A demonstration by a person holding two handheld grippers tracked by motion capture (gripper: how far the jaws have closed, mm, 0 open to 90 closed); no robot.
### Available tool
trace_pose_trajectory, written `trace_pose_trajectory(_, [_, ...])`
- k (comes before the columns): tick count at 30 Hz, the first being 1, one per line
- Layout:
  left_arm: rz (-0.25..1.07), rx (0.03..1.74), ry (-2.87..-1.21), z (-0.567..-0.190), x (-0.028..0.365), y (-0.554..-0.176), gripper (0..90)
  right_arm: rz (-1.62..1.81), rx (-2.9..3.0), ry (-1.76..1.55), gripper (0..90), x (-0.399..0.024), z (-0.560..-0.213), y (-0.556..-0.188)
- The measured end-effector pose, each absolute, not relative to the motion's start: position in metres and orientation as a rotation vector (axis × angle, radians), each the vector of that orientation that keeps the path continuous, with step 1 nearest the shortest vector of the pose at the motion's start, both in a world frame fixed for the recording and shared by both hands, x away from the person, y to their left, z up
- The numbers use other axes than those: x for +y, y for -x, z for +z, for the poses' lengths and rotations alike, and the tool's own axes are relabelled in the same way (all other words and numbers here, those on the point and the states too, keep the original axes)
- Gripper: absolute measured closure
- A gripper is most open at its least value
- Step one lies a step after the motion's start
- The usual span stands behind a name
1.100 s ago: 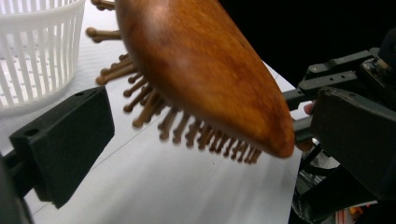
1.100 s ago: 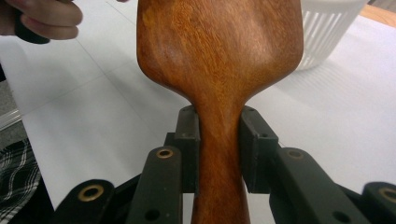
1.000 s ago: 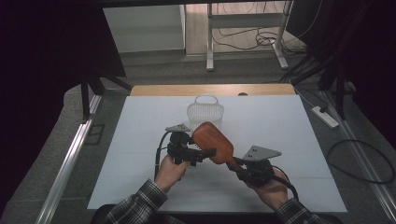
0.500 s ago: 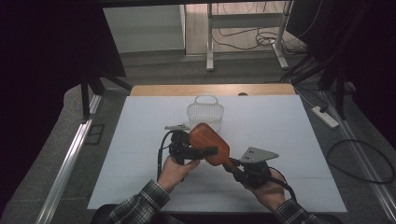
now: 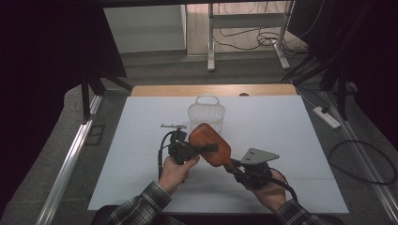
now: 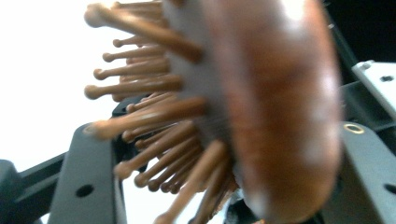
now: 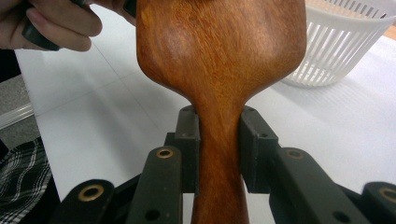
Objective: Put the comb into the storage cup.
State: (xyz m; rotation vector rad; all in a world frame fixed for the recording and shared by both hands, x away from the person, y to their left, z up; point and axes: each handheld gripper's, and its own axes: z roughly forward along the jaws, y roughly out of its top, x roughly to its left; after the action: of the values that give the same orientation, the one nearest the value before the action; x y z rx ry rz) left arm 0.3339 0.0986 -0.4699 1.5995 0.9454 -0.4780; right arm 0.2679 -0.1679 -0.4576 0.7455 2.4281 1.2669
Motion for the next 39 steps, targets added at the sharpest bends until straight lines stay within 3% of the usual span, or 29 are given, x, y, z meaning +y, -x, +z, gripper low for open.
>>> trace_pose_trajectory(17, [-0.537, 0.893, -1.586, -0.471, 0.1, -0.336, 52.3, 1.245, 2.442, -0.741, 72.2, -0.167, -0.46, -0.269])
trace_pose_trajectory(28, [-0.467, 0.857, -1.644, -0.462, 0.095, -0.332, 53.3, 1.245, 2.466, -0.754, 70.6, -0.166, -0.461, -0.271])
trace_pose_trajectory(30, [-0.46, 0.853, -1.652, -0.462, 0.095, -0.332, 53.4, 1.256, 2.468, -0.767, 69.0, -0.167, -0.461, -0.272])
trace_pose_trajectory(31, [-0.462, 0.853, -1.653, -0.462, 0.095, -0.332, 53.5, 1.265, 2.472, -0.771, 63.0, -0.167, -0.46, -0.273])
trace_pose_trajectory(39, [-0.434, 0.849, -1.672, -0.46, 0.094, -0.331, 53.5, 1.235, 2.487, -0.759, 43.8, -0.165, -0.462, -0.275])
